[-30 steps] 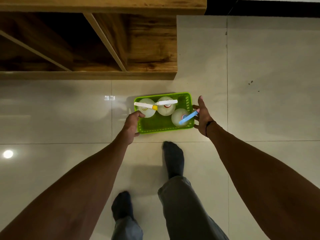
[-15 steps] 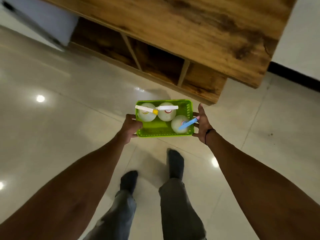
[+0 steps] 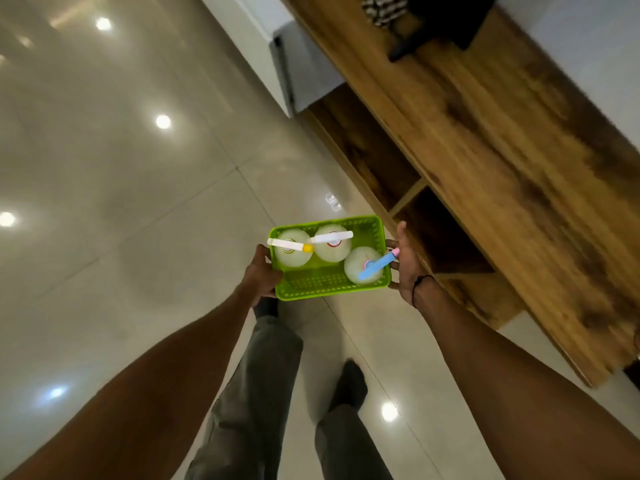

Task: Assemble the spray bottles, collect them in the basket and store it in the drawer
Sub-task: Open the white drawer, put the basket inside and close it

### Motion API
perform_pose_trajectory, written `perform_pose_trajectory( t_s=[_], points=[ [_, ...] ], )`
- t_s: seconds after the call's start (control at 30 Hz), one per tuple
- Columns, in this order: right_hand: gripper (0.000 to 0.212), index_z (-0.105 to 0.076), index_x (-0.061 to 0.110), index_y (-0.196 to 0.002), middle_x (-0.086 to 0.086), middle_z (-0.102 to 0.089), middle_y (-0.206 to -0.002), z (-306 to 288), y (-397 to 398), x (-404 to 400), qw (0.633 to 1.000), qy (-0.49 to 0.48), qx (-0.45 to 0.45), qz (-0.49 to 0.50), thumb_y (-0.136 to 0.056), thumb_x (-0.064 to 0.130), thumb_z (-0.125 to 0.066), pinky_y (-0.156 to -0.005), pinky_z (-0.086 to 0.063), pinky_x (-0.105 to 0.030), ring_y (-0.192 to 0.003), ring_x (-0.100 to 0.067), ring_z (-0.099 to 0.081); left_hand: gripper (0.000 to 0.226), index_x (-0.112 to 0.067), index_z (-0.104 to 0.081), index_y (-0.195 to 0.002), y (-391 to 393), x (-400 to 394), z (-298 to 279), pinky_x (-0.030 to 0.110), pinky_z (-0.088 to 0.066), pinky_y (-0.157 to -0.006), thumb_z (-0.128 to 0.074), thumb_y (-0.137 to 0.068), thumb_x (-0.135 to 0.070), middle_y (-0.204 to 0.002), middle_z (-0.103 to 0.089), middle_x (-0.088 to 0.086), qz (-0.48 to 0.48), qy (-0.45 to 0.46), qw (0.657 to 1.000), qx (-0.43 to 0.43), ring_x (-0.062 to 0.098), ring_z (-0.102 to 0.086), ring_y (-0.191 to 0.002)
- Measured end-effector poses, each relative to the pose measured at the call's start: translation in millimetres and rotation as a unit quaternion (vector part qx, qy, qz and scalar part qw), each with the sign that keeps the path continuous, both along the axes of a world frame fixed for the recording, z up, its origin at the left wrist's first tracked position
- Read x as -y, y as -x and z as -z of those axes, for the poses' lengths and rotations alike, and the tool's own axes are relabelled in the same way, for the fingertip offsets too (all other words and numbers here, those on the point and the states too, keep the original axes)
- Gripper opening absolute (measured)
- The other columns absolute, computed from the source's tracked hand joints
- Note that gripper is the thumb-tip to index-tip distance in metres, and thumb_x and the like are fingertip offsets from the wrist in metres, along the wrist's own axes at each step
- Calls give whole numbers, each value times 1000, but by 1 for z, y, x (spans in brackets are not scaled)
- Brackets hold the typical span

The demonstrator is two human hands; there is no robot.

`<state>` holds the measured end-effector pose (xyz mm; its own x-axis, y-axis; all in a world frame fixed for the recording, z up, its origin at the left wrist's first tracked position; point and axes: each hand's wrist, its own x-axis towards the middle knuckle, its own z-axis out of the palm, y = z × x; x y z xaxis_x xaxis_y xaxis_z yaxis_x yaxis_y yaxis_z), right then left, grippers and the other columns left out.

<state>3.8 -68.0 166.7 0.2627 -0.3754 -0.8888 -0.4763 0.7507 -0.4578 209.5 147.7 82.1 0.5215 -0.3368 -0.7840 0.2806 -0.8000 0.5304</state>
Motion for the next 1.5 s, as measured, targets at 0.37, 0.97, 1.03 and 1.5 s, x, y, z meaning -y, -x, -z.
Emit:
perform_pose_trajectory(
  t_s=[0.37,0.97,1.03,1.5],
  points=[
    [81,-46,20,-153,1,-55,-147,21,-170,45,994,-1,-18,-110,-99,75,-22,-103,-45,-43,-78,-1,-64,39,-10,-41,-122,-114,6,21,41,-62,-47,-61,-92,4,-109,-56,15,-107,12,994,-5,25,-63,-83],
    [77,-64,22,-62,3,-71,-56,139,-359,170,983,-4,-59,-174,-100,73,-19,-63,-49,-31,-52,-7,-70,63,-24,-30,-151,-242,113,125,55,-57,-99,-57,-98,-3,-138,-53,13,-234,13,959,-160,32,-56,-126],
    [77,-71,23,-73,-3,-74,-73,163,-370,180,977,-15,-54,-206,-97,76,-21,-67,-53,-32,-57,-9,-74,65,-24,-28,-154,-242,121,145,55,-55,-101,-56,-99,-2,-139,-53,12,-257,14,953,-162,30,-57,-124],
    [72,-50,20,-149,3,-65,-104,225,-392,197,950,21,-87,-300,-103,67,-20,-61,-45,-28,-75,-6,-60,68,-31,-32,-153,-226,144,220,44,-51,-85,-56,-96,-3,-129,-63,14,-351,14,927,-131,25,-60,-108]
  ],
)
